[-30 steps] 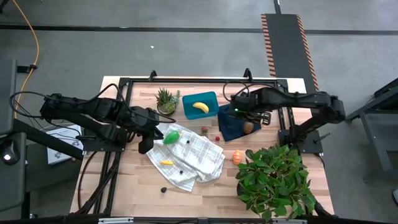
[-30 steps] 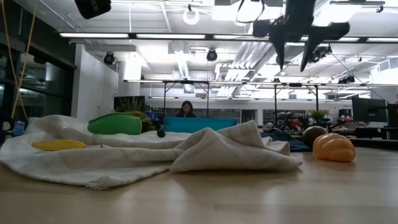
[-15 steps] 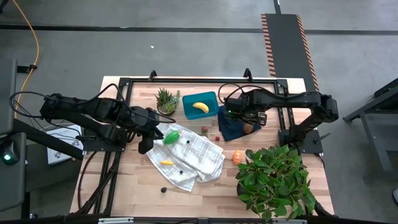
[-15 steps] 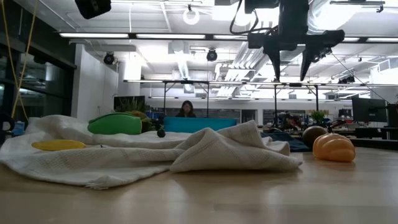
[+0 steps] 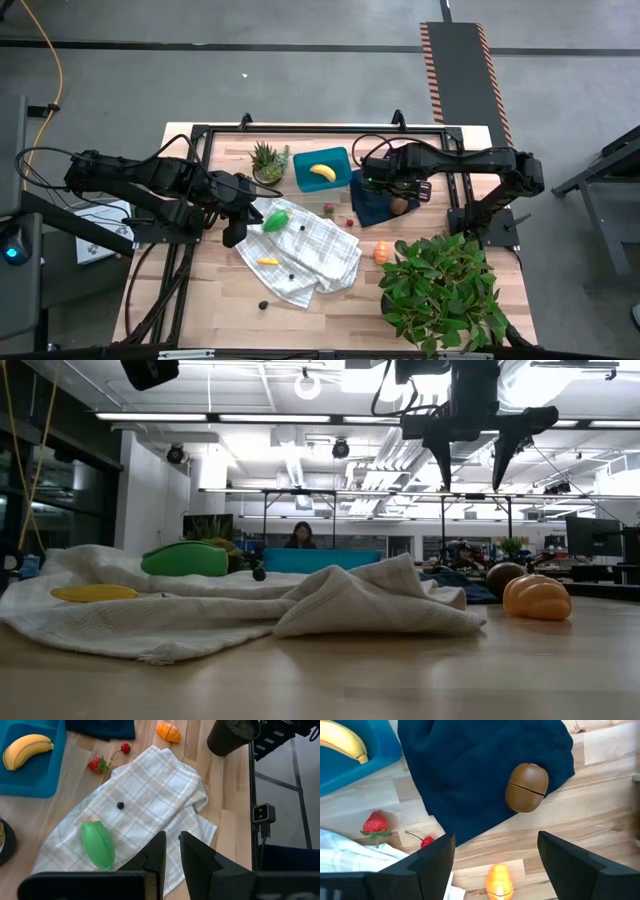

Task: Pick and placing Produce into tupperware
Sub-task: Put the kiwi into the blue bin

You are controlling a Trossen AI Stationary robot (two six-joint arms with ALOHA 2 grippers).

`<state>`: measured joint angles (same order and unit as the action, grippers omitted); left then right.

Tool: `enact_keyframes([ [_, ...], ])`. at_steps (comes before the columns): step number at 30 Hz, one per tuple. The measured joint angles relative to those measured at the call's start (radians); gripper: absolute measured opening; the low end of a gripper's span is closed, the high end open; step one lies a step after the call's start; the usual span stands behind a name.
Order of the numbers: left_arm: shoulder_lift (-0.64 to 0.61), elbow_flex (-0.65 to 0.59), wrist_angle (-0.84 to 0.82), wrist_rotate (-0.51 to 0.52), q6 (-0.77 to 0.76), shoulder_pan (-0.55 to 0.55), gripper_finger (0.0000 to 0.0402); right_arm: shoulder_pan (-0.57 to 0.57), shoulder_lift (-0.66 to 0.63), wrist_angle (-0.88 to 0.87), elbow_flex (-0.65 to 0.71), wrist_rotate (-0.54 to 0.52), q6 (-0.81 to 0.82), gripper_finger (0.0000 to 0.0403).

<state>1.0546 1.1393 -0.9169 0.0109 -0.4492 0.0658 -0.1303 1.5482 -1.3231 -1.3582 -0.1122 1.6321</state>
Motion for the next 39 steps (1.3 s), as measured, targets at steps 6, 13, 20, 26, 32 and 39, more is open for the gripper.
enact_keyframes([
  [6, 0.000, 0.000, 0.000, 0.000, 0.000, 0.000, 0.0046, 0.000, 0.000, 0.001, 0.000, -0.001, -0.035, 0.0275],
  [13, 0.000, 0.000, 0.000, 0.000, -0.001, 0.000, 0.0046, 0.000, 0.000, 0.000, 0.000, -0.001, -0.041, 0.0275],
  [20, 0.000, 0.000, 0.000, 0.000, -0.001, 0.000, 0.0046, 0.000, 0.000, -0.004, 0.000, -0.005, -0.043, 0.0275],
  [26, 0.000, 0.000, 0.000, 0.000, -0.001, 0.000, 0.0046, 0.000, 0.000, -0.032, 0.000, -0.010, -0.037, 0.0275],
  [32, 0.000, 0.000, 0.000, 0.000, -0.001, 0.000, 0.0046, 0.000, 0.000, -0.045, 0.000, 0.009, -0.036, 0.0275],
  [39, 0.000, 0.000, 0.000, 0.000, -0.001, 0.000, 0.0046, -0.023, 0.000, -0.049, 0.000, 0.013, -0.041, 0.0275],
])
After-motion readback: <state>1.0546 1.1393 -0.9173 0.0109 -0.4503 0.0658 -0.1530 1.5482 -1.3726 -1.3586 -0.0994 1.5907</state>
